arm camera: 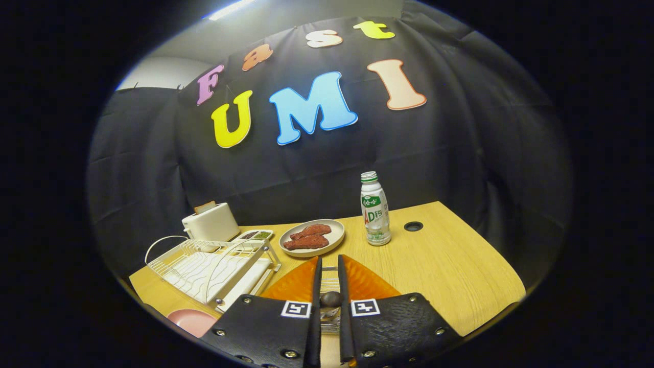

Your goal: Take the plate from the dish rack, then take the spoon from the basket and place it into the plate.

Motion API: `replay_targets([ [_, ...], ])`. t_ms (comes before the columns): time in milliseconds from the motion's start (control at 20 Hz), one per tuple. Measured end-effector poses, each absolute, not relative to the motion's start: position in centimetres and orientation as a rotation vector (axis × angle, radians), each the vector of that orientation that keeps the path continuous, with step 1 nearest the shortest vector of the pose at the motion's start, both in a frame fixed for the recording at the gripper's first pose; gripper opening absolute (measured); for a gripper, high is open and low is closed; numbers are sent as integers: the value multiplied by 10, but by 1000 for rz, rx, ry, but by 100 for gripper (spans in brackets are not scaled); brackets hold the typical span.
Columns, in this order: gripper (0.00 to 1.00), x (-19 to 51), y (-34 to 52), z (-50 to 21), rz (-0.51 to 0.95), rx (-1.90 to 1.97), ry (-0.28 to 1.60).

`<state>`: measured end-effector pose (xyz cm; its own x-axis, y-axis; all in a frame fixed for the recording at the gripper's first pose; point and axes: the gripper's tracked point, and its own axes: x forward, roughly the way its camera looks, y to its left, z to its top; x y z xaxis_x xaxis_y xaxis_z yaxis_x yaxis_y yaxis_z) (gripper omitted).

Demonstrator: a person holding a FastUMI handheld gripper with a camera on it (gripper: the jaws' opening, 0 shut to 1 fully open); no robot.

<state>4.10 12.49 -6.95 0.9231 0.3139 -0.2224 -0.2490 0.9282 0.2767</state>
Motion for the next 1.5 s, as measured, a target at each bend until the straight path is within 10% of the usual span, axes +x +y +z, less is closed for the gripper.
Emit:
replay_targets([
  [1500,8,-74,144,89,175,39,190],
])
